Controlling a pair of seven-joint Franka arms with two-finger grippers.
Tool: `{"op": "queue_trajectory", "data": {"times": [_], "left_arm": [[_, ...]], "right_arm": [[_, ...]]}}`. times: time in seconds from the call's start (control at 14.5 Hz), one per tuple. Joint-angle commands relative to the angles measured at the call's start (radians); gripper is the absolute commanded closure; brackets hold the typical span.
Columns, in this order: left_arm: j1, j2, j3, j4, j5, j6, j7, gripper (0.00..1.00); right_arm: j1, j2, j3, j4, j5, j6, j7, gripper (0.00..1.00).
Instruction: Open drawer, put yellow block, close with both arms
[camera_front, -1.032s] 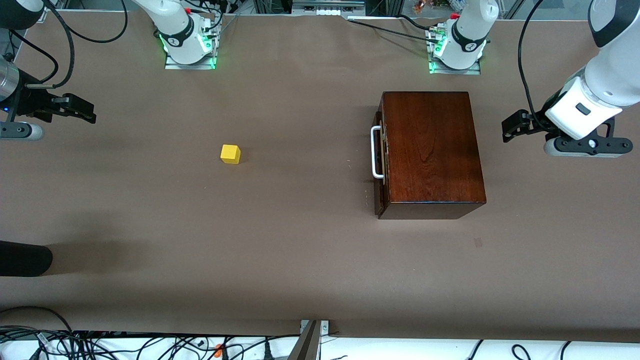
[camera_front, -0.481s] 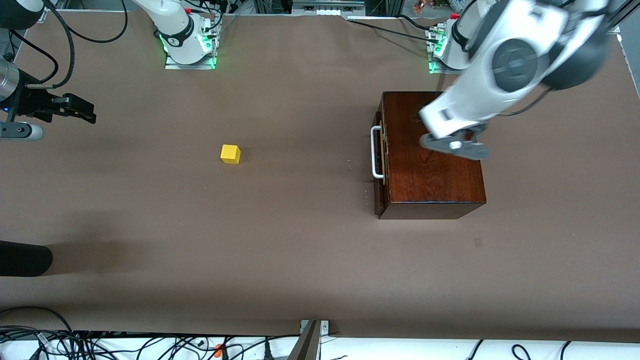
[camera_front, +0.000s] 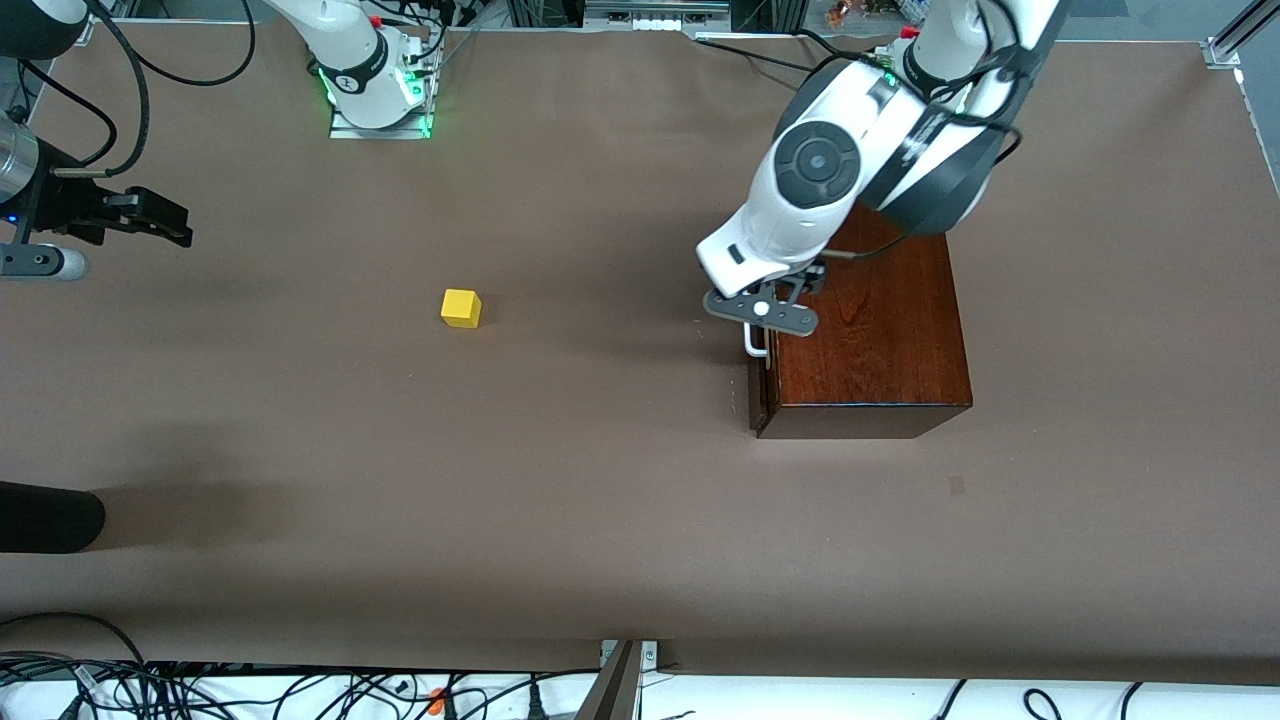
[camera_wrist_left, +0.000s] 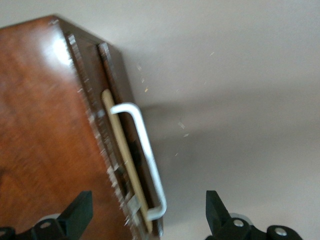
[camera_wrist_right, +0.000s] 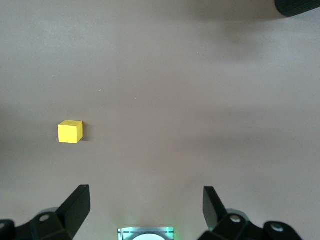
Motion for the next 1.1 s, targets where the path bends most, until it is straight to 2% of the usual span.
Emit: {"op": "queue_trajectory", "data": {"times": [0.0,0.14,0.48,0.69,1.03], "left_arm": [[-0.062,0.049,0.009,0.029,0.108,0.026,-0.025,0.00],[-0.067,0.065,0.008,0.023,0.150,0.026,-0.076,0.00],[-0.097,0.098,0.011,0.011,0.161,0.026,-0.229,0.00],[-0.133,0.123,0.008,0.009,0.248,0.036,-0.364,0.00],[-0.139,0.155,0.009,0.006,0.267,0.036,-0.380,0.00]], "right_arm": [[-0.005,-0.011,0.003,-0.007,0.013,-0.002,0.004,0.00],[-0.005,-0.011,0.003,-0.007,0.013,-0.003,0.004,0.00],[-0.005,-0.011,0.001,-0.007,0.013,-0.005,0.003,0.00],[-0.005,-0.011,0.003,-0.007,0.013,-0.007,0.004,0.00],[-0.003,-0.011,0.004,-0.007,0.013,-0.002,0.006,0.00]]}}
